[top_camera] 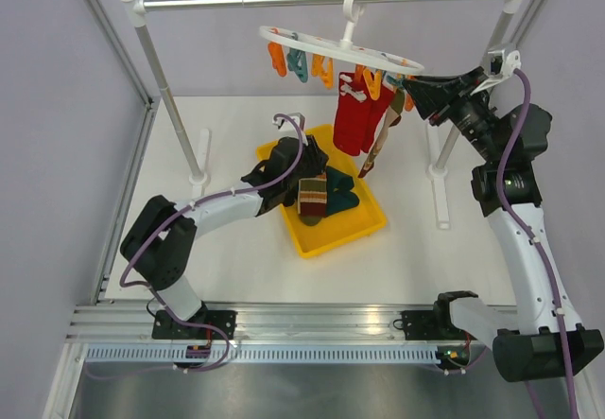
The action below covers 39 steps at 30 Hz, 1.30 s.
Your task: Remove the socks clipped to the hanger
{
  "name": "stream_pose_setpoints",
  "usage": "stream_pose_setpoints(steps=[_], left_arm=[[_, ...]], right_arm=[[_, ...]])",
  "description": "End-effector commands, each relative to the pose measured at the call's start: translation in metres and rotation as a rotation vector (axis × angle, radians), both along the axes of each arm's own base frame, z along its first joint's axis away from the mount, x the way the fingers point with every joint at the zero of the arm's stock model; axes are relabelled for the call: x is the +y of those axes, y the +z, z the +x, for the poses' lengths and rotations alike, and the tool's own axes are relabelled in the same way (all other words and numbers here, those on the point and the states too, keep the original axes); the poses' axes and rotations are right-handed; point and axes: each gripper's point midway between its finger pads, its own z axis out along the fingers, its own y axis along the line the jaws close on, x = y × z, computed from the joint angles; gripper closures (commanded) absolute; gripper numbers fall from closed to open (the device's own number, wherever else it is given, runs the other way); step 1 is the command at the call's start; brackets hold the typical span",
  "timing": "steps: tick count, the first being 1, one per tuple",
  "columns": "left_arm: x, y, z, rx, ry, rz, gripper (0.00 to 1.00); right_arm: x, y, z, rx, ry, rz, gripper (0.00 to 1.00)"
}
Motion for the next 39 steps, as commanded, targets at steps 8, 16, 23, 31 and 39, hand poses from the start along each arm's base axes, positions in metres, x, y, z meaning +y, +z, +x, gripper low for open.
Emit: stream_pose_setpoints(steps=[8, 16, 23, 31, 39], left_arm=[[-0.015, 0.069, -0.008, -0.203, -0.114, -0.15, 0.47], [-0.036, 0.111, -0.052, -0.375, -0.27, -0.22, 0.38], [-0.07, 0.125, -0.079, -0.443, -0.384, -0.234, 0.36], [-0.123, 0.119, -0.093, -0.445, -0.495, -0.229, 0.37], [-0.152, 0.095, -0.063, -0.401, -0.415, -0.131, 0.36]], right_arm=[[-0.001, 0.015, -0.023, -0.042, 0.002, 0.003, 0.9], [0.003, 0.02, -0.036, -0.051, 0.023, 0.015, 0.9], [0.006, 0.012, -0.04, -0.022, 0.029, 0.02, 0.9], [0.009, 0.012, -0.044, -0.011, 0.031, 0.022, 0.91], [0.005, 0.013, -0.048, -0.007, 0.002, -0.004, 0.91]])
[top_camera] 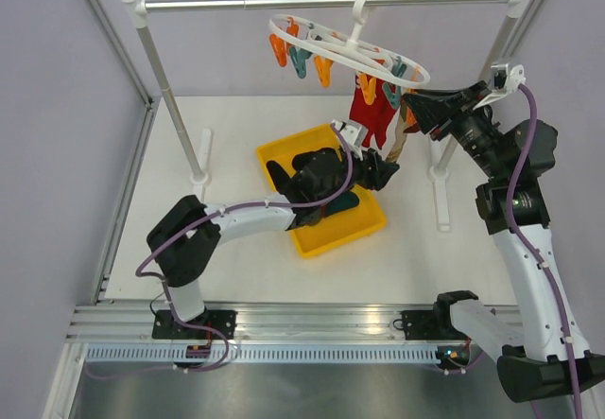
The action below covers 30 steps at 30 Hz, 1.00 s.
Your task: Remove the socks clipped to the hanger
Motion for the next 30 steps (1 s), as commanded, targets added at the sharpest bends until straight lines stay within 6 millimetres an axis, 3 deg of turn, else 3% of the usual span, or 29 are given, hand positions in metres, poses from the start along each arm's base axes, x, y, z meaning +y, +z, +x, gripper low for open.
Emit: stream_pose_setpoints(steps=[1, 10, 18, 21, 22, 24, 25, 30], left_arm=[[-0.012, 0.018, 0.021, -0.067, 0.072, 0.014, 0.36], [-0.029, -0.017, 0.053, -0.053, 0.178, 0.11, 0.36], [-0.035, -0.021, 0.068, -0.077, 0.218, 0.14, 0.35], [-0.038, -0.012, 0.065, -0.083, 0.199, 0.124, 0.49], [-0.037, -0.01, 0.064, -0.081, 0.196, 0.118, 0.63], [-0.036, -0.001, 0.06, -0.088, 0.185, 0.103, 0.78], [-0.035, -0.001, 0.058, -0.086, 0.18, 0.103, 0.95], [-0.029, 0.016, 0.038, -0.095, 0.13, 0.068, 0.98]], right_arm=[[-0.001, 0.01, -0.013, -0.026, -0.002, -0.015, 0.91], [-0.001, 0.012, -0.015, -0.023, -0.003, -0.015, 0.91], [0.001, 0.012, -0.016, -0.018, 0.009, -0.013, 0.92], [0.0, 0.011, -0.015, -0.019, 0.006, -0.015, 0.92], [0.0, 0.01, -0.014, -0.017, 0.006, -0.015, 0.92], [0.0, 0.01, -0.013, -0.013, 0.002, -0.013, 0.91], [0.0, 0.01, -0.013, -0.014, 0.003, -0.012, 0.91], [-0.004, 0.009, -0.009, -0.005, -0.028, -0.004, 0.84]])
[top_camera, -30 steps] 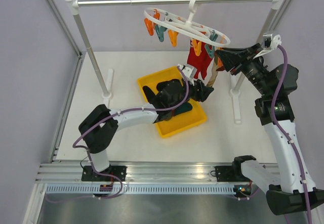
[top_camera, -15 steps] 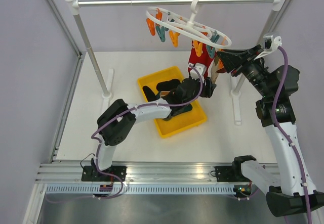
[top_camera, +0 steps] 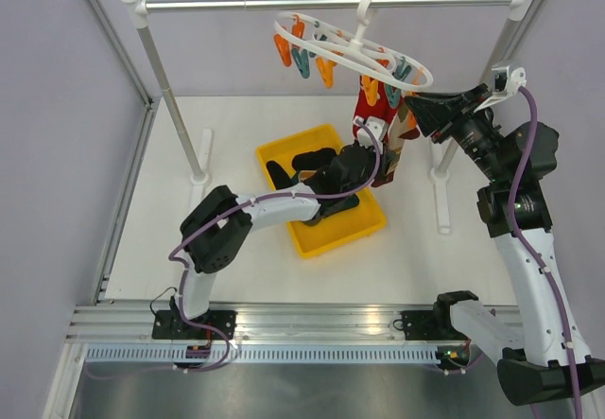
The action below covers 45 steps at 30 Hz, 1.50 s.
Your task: Remove the socks clipped to the hanger
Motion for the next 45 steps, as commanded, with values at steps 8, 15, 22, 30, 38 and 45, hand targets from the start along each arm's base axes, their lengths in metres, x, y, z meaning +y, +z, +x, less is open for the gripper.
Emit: stream_pose_setpoints(steps=[8, 15, 22, 30, 38, 45], left_arm=[[0.017, 0.078, -0.054, -0.07, -0.155, -0.133, 0.98], [0.021, 0.073, -0.074, -0.039, -0.233, -0.12, 0.98], [0.026, 0.083, -0.093, -0.014, -0.331, -0.158, 0.98], [0.054, 0.093, -0.11, 0.022, -0.4, -0.211, 0.98], [0.078, 0.114, -0.122, 0.021, -0.443, -0.266, 0.98], [0.099, 0.13, -0.132, -0.004, -0.452, -0.292, 0.98]], right_arm=[[-0.015, -0.006, 0.013, 0.074, -0.113, 0.025, 0.39], [-0.027, -0.014, 0.014, 0.104, -0.182, 0.023, 0.3], [-0.06, -0.034, 0.019, 0.195, -0.377, 0.028, 0.28], [-0.072, -0.056, 0.027, 0.251, -0.454, 0.011, 0.28], [-0.066, -0.056, 0.027, 0.232, -0.414, -0.027, 0.3], [-0.055, -0.048, 0.031, 0.183, -0.353, -0.035, 0.29]])
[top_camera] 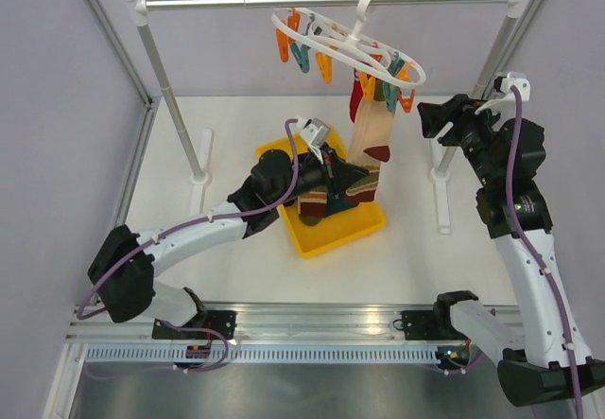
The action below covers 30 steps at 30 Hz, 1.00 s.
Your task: Remove the socks clipped to the hanger
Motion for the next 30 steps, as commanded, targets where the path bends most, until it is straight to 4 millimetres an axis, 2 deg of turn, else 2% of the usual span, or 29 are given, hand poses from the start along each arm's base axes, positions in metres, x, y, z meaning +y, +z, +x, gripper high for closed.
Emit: stream_pose_setpoints(steps=[1, 6, 9, 17, 21, 24, 25, 29, 30], left_arm=[[0.011, 0.033, -0.016, -0.037, -0.046, -0.085, 0.98], [0.023, 0.038, -0.024, -0.047, -0.047, -0.088, 0.98], [0.028, 0.041, -0.024, -0.056, -0.041, -0.084, 0.98], [0.03, 0.035, -0.026, -0.04, -0.056, -0.078, 0.98], [0.029, 0.033, -0.027, -0.031, -0.065, -0.079, 0.98], [0.029, 0.033, -0.029, -0.03, -0.071, -0.077, 0.98], [0.03, 0.033, -0.029, -0.029, -0.069, -0.076, 0.98], [0.029, 0.034, -0.03, -0.03, -0.076, -0.078, 0.98], [0.029, 0.033, -0.03, -0.029, -0.076, -0.077, 0.98]], right_arm=[[0.011, 0.013, 0.002, -0.07, 0.062, -0.006, 0.29], [0.034, 0.02, 0.0, -0.121, 0.195, 0.01, 0.3], [0.045, 0.035, -0.007, -0.187, 0.264, 0.028, 0.29], [0.065, 0.057, -0.028, -0.253, 0.404, 0.116, 0.3], [0.069, 0.063, -0.031, -0.283, 0.429, 0.14, 0.3], [0.073, 0.063, -0.033, -0.292, 0.463, 0.162, 0.34], [0.074, 0.062, -0.033, -0.289, 0.467, 0.166, 0.42], [0.073, 0.063, -0.031, -0.293, 0.464, 0.166, 0.56], [0.074, 0.064, -0.032, -0.294, 0.464, 0.167, 0.62]])
